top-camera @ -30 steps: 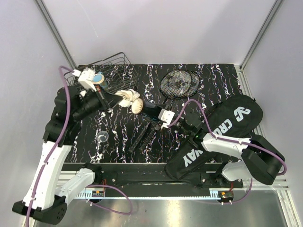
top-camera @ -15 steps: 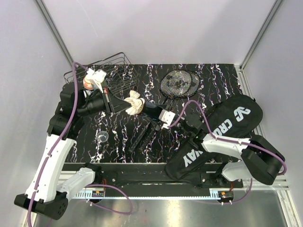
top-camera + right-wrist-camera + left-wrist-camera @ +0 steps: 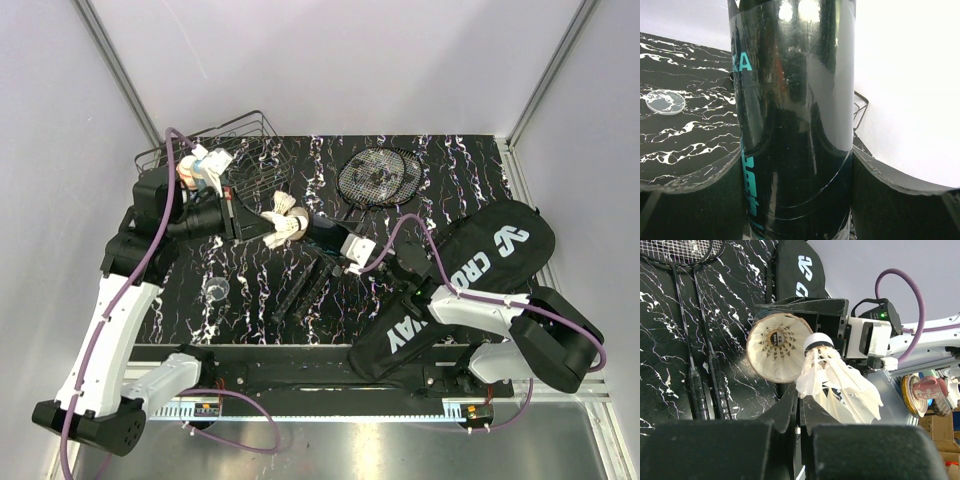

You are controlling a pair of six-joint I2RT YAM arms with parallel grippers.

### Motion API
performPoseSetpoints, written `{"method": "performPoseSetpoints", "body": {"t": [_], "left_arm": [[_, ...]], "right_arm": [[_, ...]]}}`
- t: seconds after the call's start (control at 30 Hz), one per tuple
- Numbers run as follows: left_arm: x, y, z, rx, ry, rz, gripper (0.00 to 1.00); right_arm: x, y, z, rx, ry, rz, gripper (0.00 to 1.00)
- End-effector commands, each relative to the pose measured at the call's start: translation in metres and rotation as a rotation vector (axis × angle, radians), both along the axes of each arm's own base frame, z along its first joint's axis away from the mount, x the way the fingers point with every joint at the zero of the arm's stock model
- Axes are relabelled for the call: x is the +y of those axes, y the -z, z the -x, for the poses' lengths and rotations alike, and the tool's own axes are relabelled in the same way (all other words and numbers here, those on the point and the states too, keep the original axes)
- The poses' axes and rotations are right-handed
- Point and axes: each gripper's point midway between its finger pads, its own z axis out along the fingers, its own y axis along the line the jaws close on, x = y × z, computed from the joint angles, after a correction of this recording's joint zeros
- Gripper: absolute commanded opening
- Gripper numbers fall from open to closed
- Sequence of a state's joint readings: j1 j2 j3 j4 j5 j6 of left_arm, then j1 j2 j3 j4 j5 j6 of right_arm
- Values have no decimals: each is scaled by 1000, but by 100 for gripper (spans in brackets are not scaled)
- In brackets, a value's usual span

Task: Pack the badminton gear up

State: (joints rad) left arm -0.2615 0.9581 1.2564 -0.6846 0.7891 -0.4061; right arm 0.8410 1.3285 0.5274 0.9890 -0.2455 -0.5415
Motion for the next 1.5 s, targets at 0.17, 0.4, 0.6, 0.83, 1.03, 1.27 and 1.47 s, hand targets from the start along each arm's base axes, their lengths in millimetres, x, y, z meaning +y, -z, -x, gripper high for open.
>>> {"method": "performPoseSetpoints", "body": {"t": [0.17, 0.4, 0.6, 0.83, 1.03, 1.27, 1.47], "left_arm": [[-1, 0, -4, 26, 52, -45, 0], [1, 3, 5, 32, 58, -44, 0], [3, 8, 4, 44, 55, -62, 0], [9, 5, 9, 37, 46, -79, 0], [7, 8, 7, 52, 49, -67, 0], [-7, 13, -15, 133, 73, -13, 0], [-22, 34, -29, 190, 53, -71, 7]], "right_arm": [[-3, -30, 6, -60, -13, -90, 45], [-2, -28, 6, -54, -18, -86, 44], [-2, -29, 7, -54, -21, -87, 44], [-3, -28, 6, -52, -15, -85, 44], [0, -30, 10, -54, -37, -84, 44], [2, -36, 19, -58, -90, -110, 44], [7, -35, 22, -48, -117, -107, 43]]}}
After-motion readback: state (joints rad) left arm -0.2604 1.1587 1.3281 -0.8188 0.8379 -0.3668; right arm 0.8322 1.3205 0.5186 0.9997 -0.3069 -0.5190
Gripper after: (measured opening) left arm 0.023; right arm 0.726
